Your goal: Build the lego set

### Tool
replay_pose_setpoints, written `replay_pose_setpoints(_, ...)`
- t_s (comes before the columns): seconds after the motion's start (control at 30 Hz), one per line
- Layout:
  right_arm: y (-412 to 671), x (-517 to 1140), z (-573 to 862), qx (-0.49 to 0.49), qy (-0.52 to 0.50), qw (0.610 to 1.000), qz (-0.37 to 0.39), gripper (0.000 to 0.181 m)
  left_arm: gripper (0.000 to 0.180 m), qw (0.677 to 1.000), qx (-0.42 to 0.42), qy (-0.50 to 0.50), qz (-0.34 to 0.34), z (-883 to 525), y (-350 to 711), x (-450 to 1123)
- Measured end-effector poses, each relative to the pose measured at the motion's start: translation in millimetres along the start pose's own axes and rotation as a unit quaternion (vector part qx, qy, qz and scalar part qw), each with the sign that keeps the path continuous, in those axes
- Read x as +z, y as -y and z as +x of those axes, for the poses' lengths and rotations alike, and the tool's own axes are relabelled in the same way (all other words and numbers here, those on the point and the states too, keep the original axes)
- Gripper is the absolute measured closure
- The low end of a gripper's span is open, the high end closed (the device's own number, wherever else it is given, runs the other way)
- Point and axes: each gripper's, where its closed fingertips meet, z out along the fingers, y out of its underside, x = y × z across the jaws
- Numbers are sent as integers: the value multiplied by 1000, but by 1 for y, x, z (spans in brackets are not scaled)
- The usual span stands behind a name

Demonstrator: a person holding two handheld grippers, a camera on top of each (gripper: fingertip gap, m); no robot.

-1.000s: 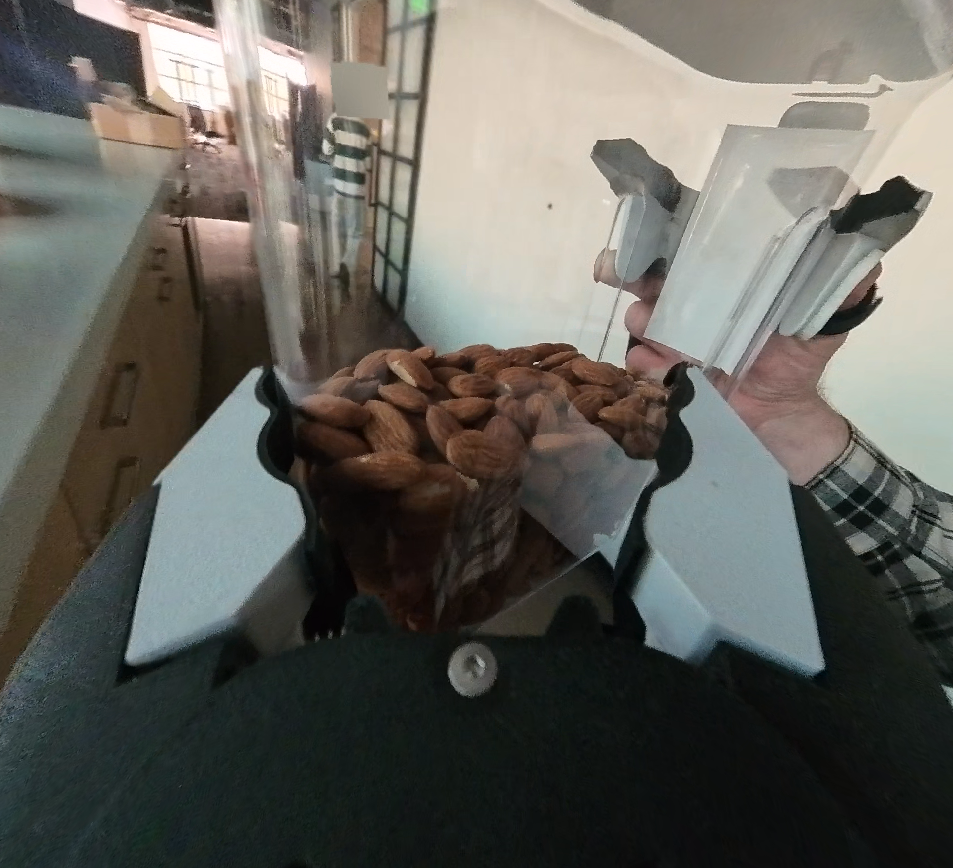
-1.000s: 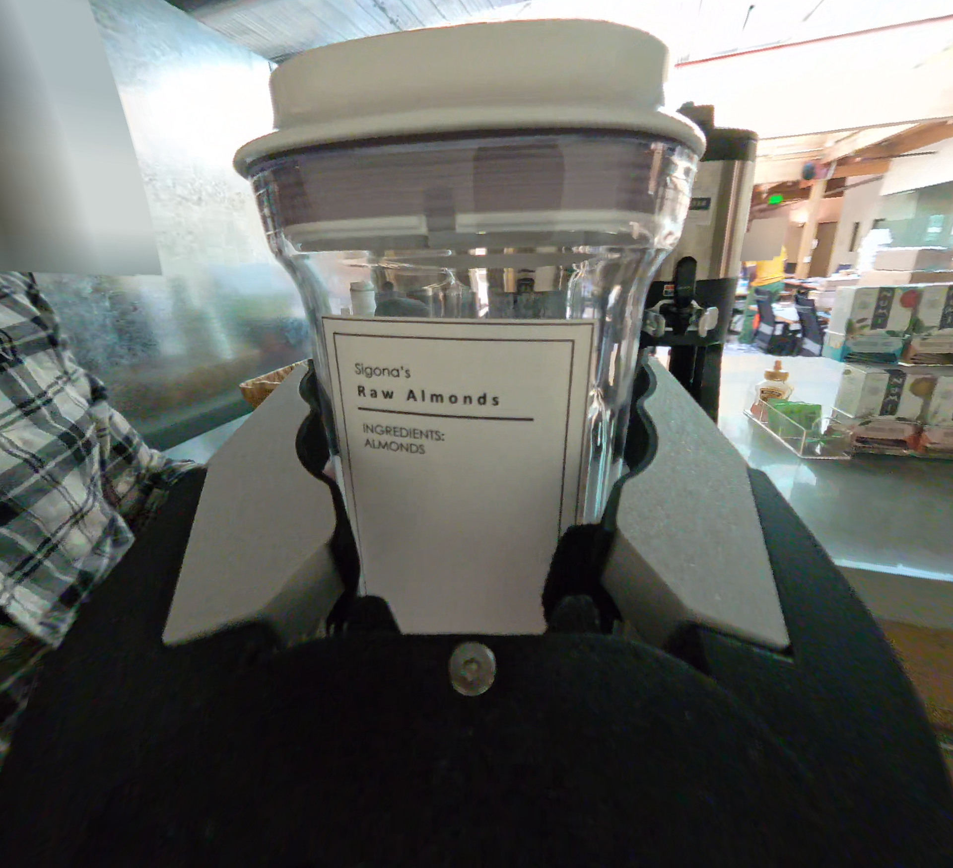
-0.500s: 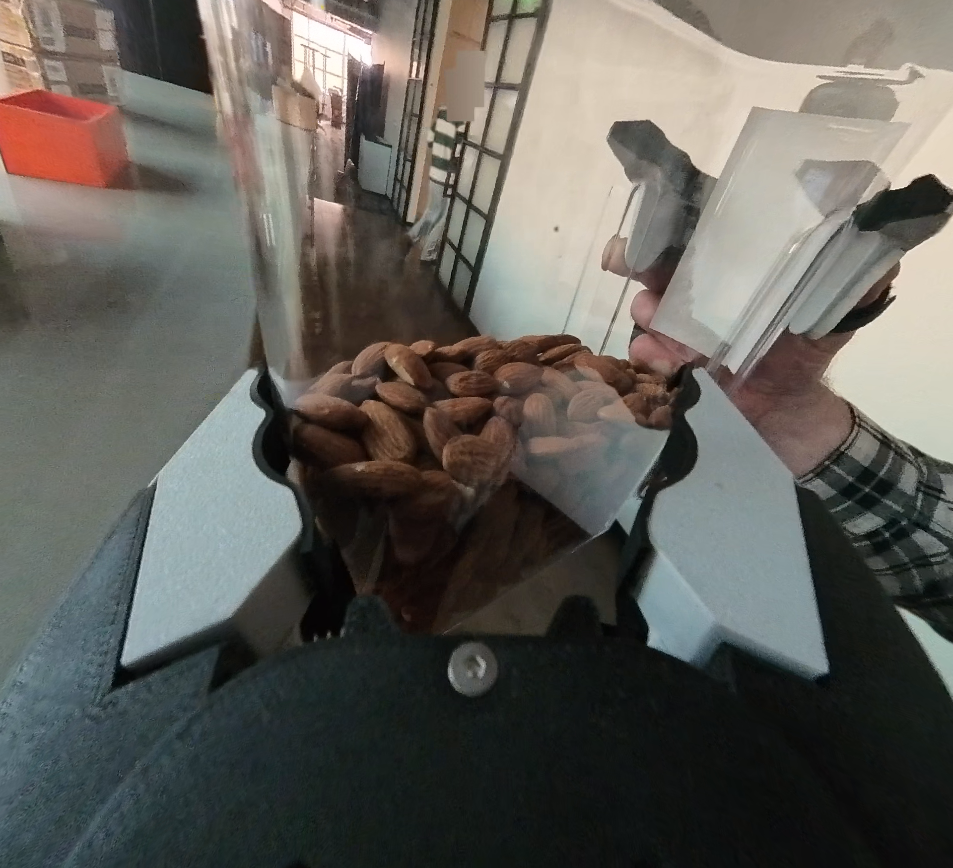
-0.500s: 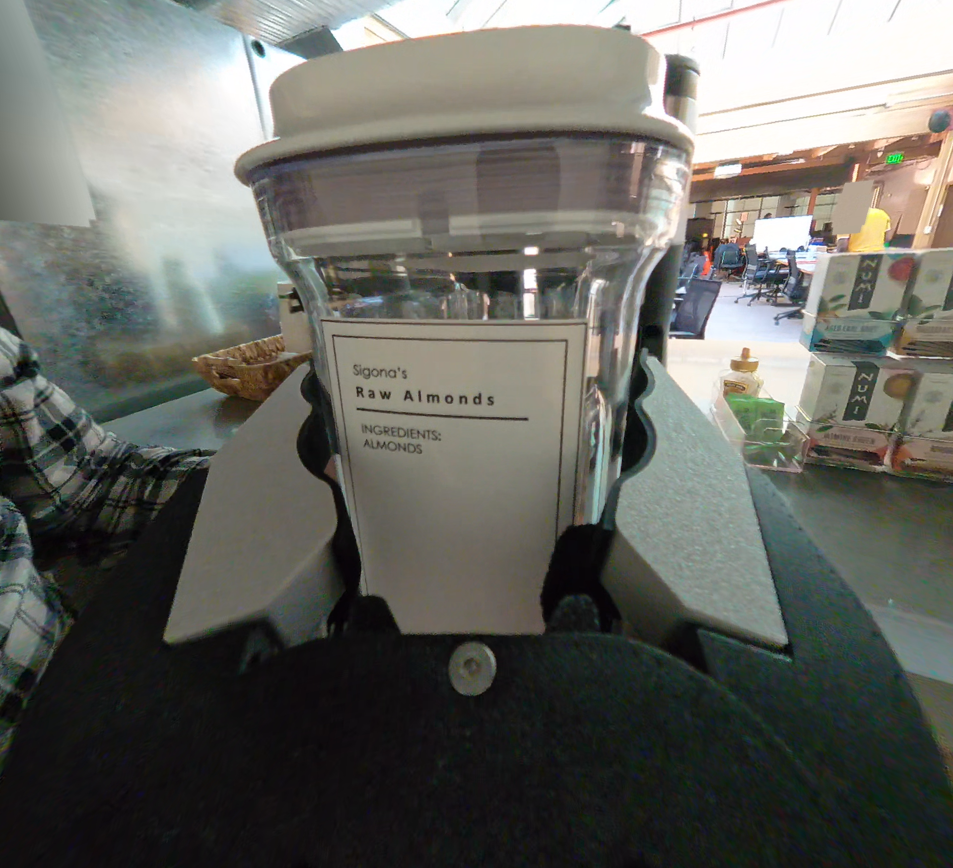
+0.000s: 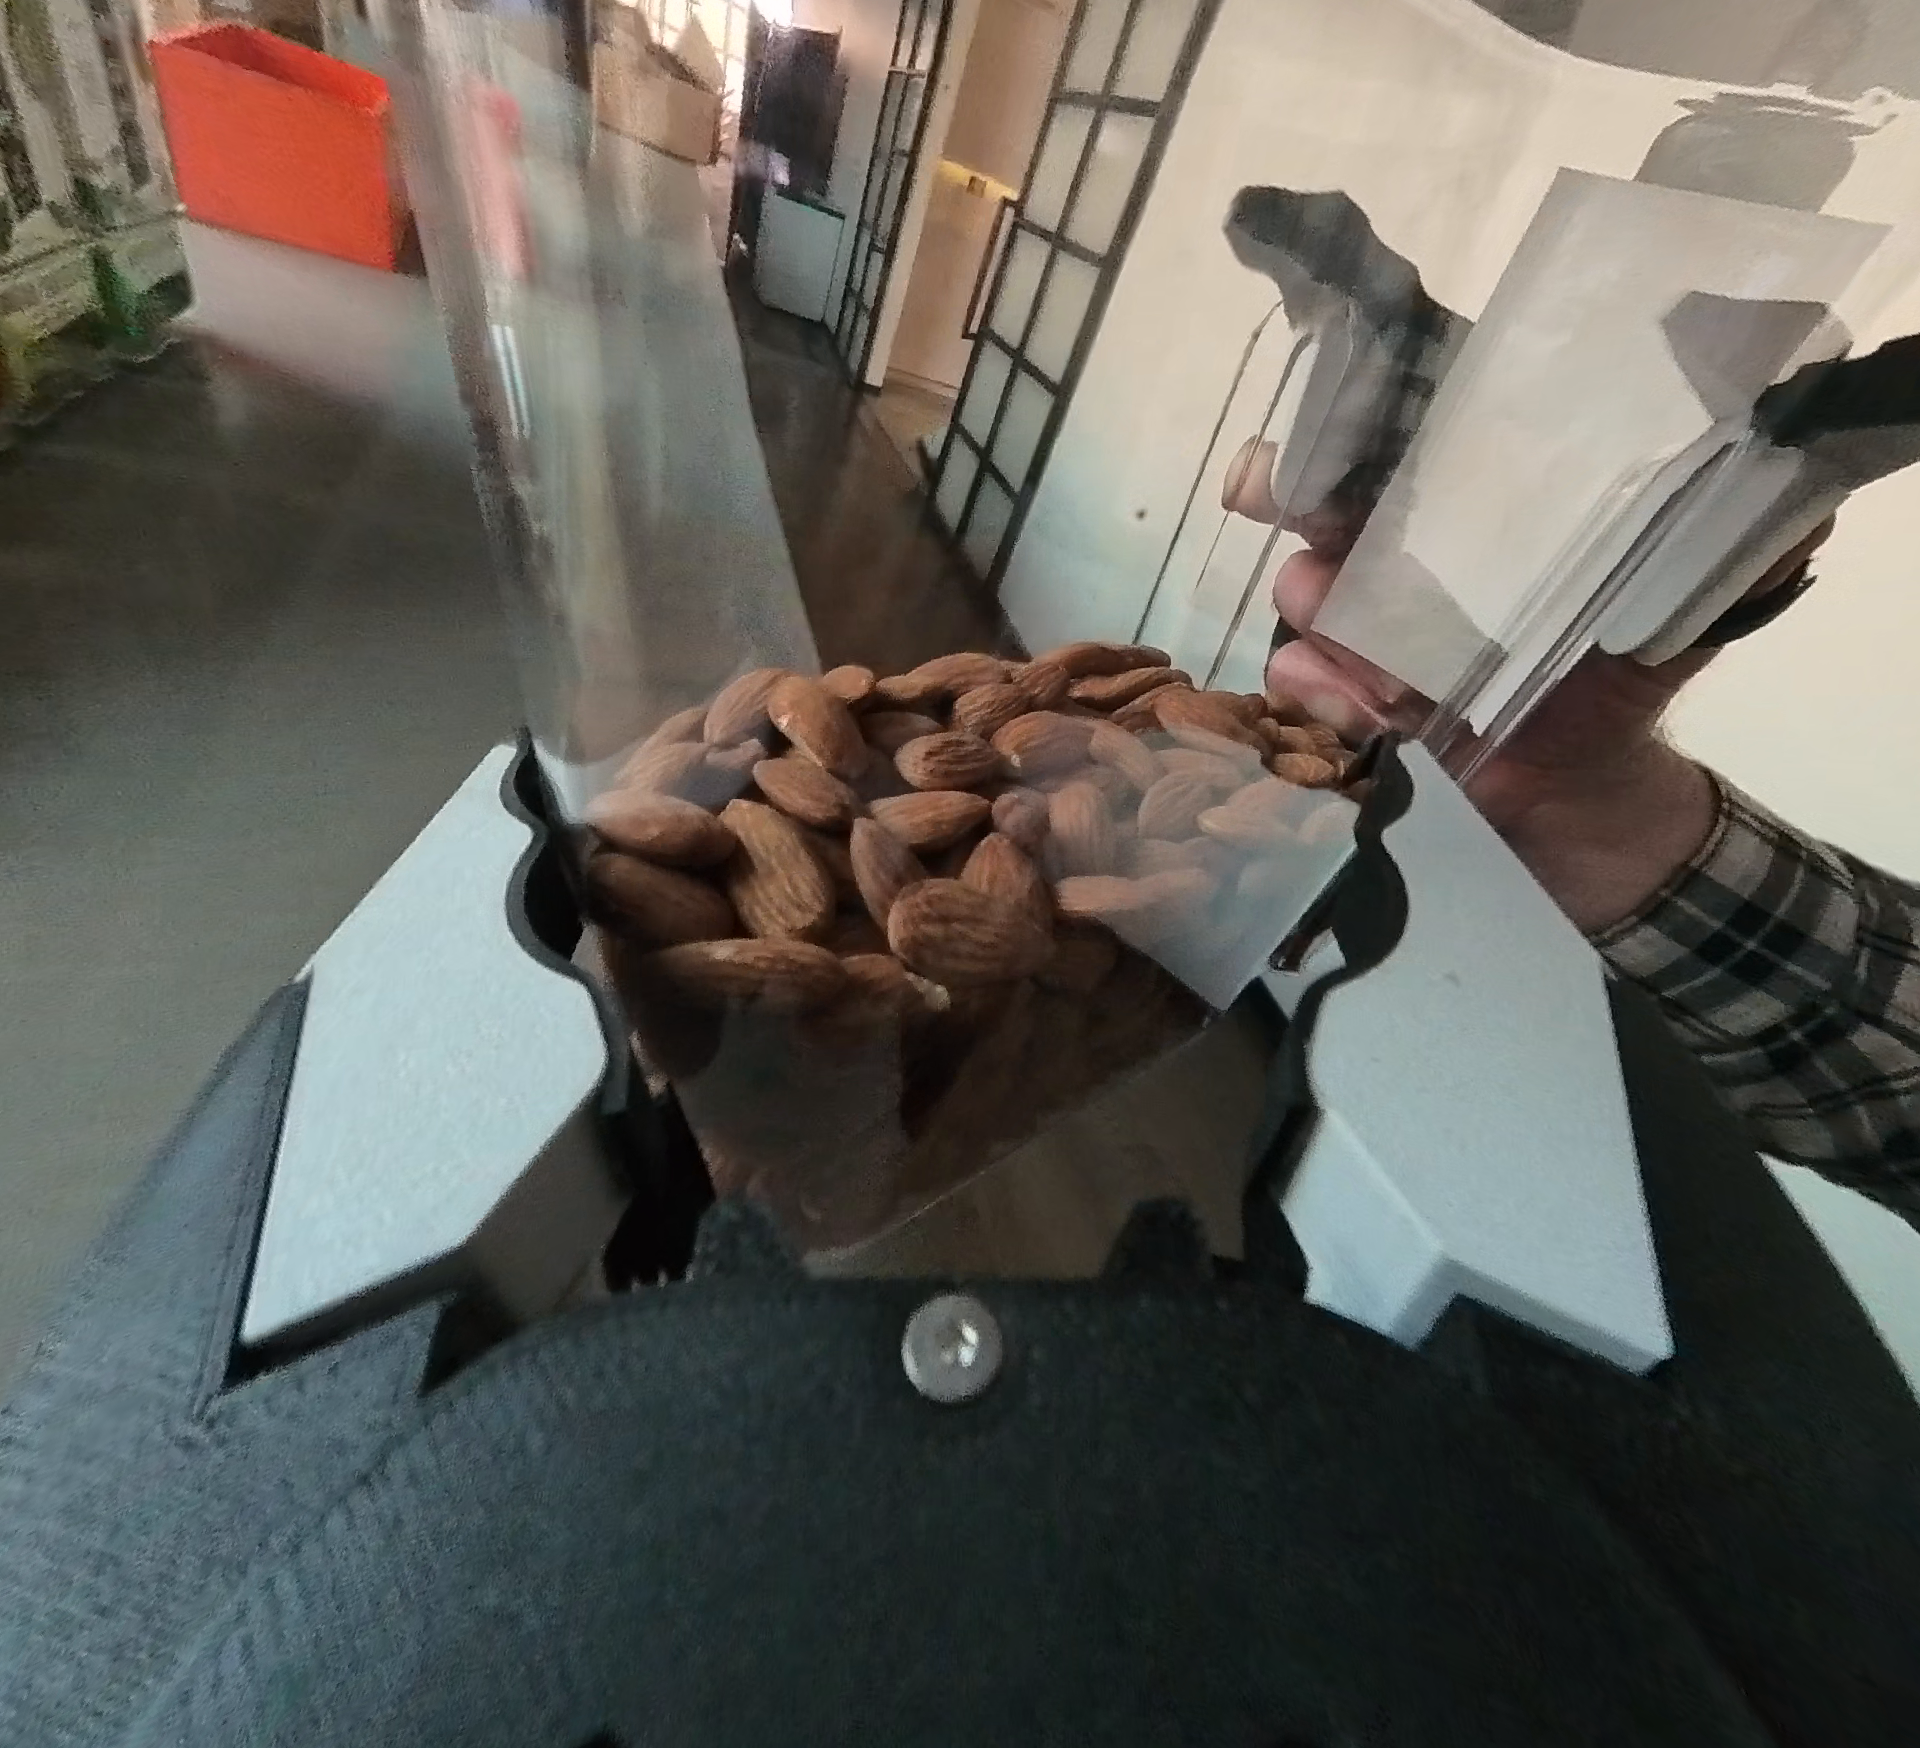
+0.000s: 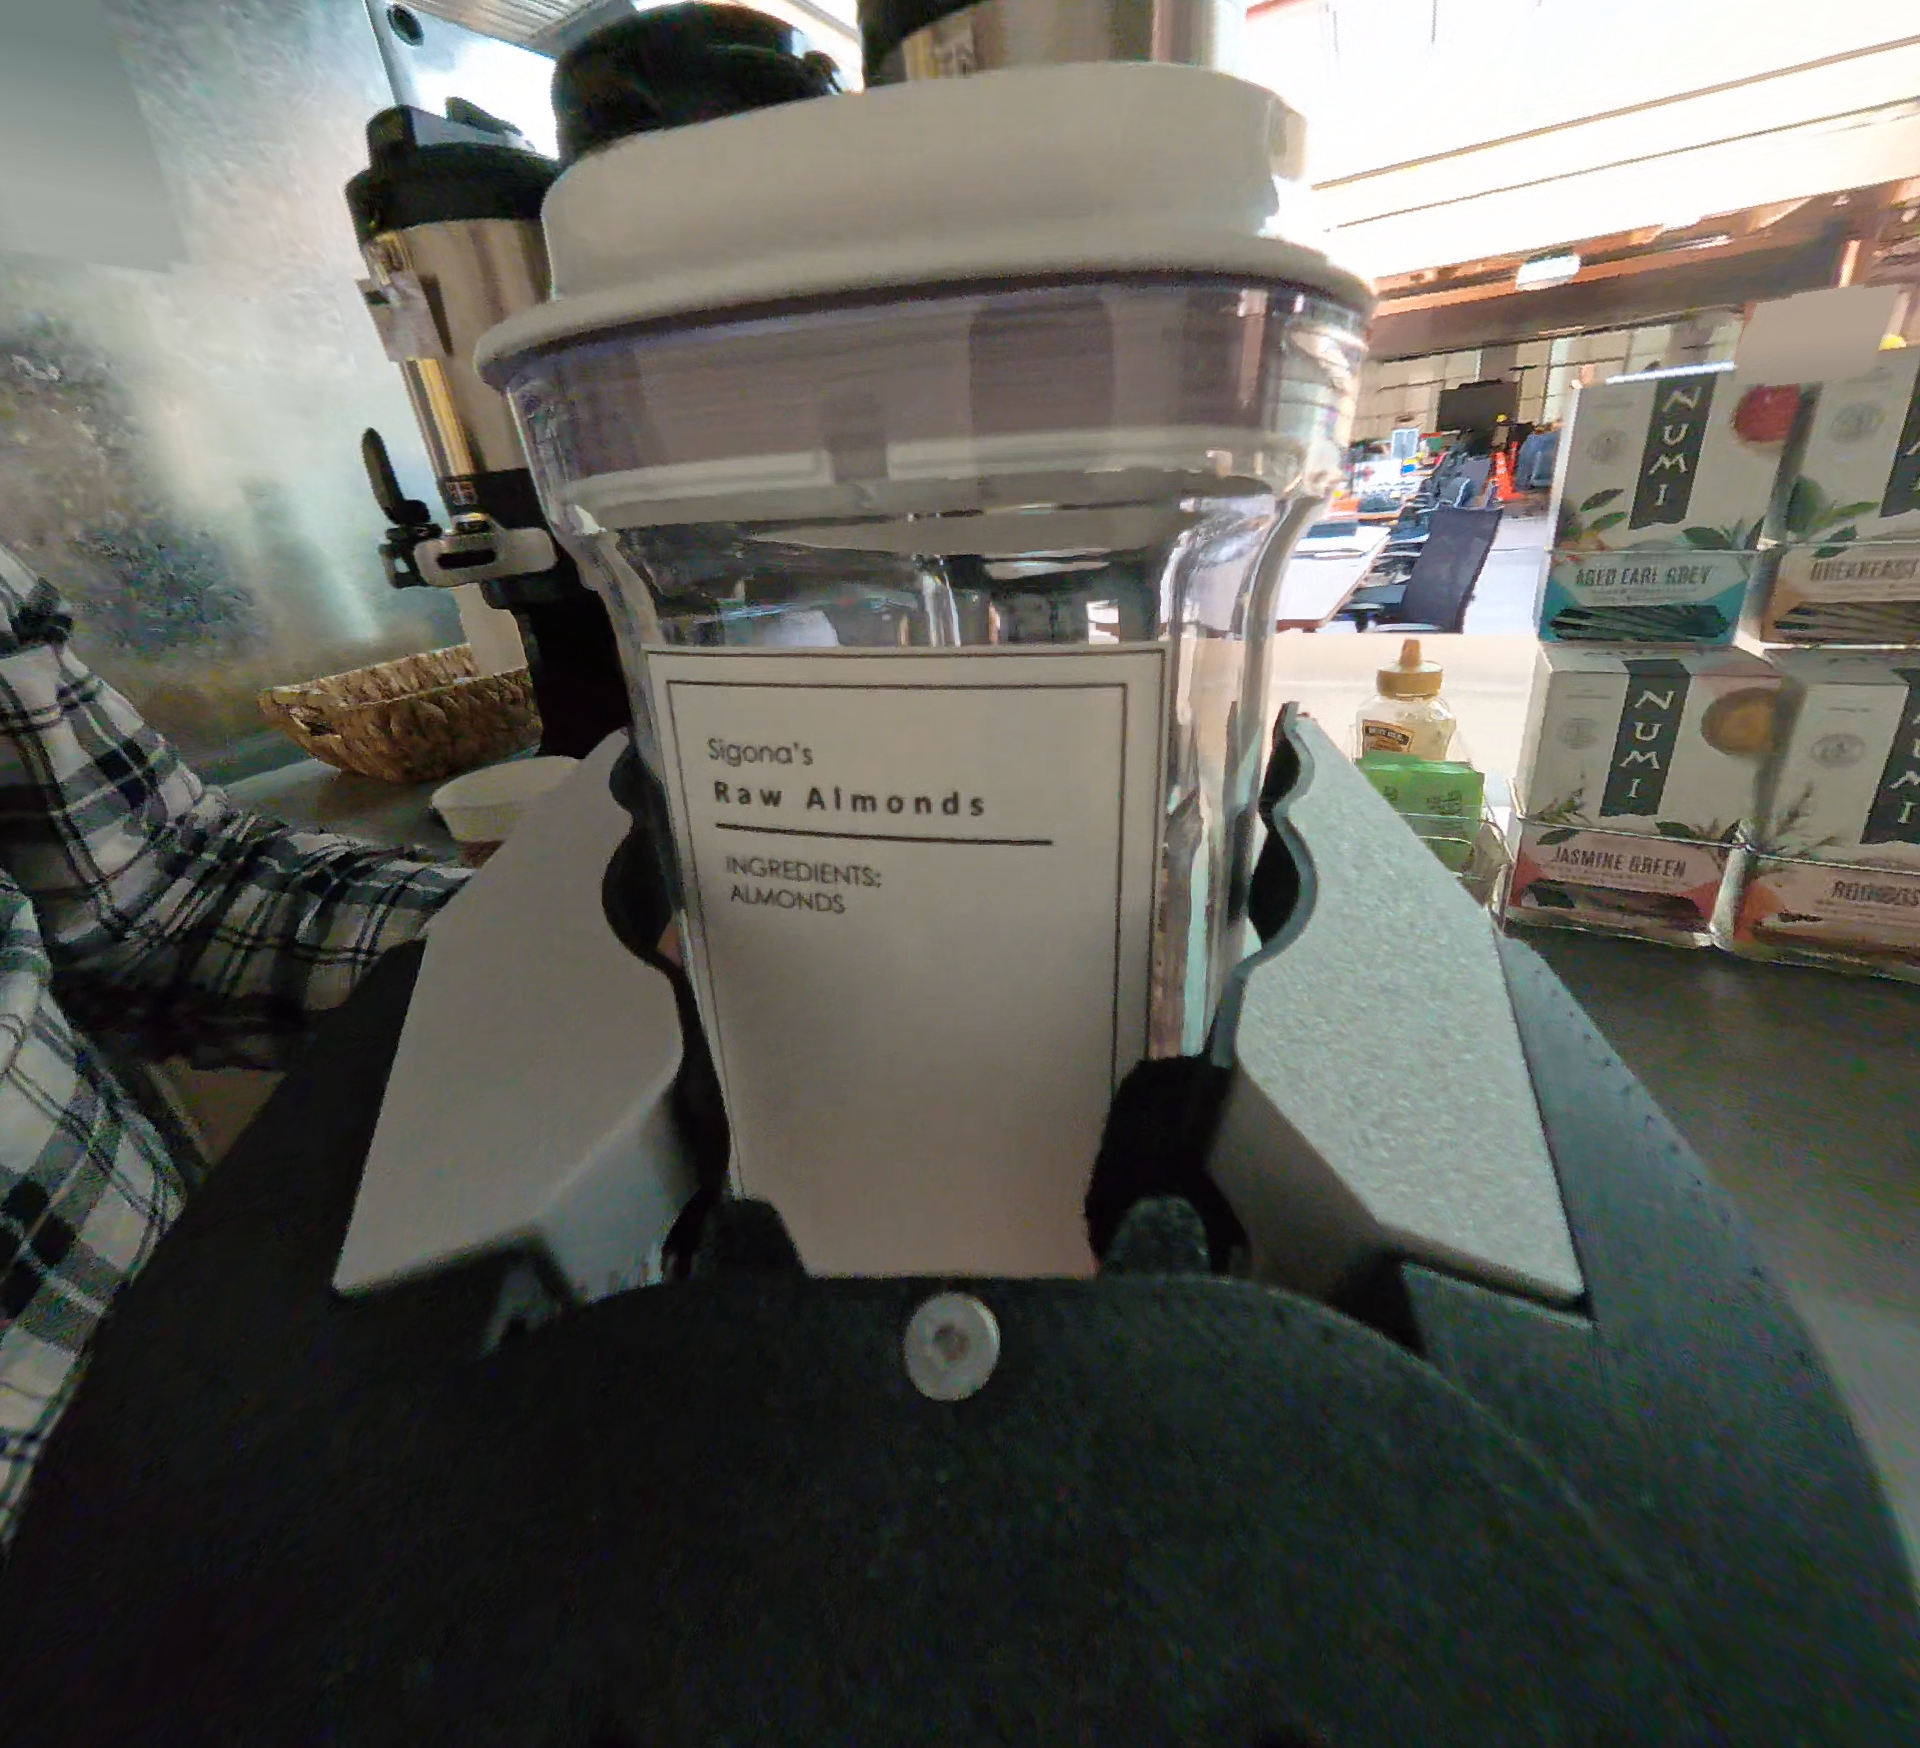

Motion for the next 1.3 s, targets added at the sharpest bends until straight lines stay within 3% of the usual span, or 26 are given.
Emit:
replay_pose_setpoints(0.5,-26,19,111,28,155,987,-15,68,37,989,0,146,14,-91,-1,33)
replay_pose_setpoints(0.7,-39,11,147,26,206,976,-65,68,37,976,27,216,21,-109,5,48)
replay_pose_setpoints(1.1,-36,15,233,-3,150,979,-137,82,51,946,27,320,33,-126,10,61)
replay_pose_setpoints(1.17,-34,16,244,-8,136,980,-146,84,70,946,27,313,76,-115,30,45)
replay_pose_setpoints(1.3,-36,16,253,-7,129,978,-164,86,65,919,102,361,118,-79,98,4)
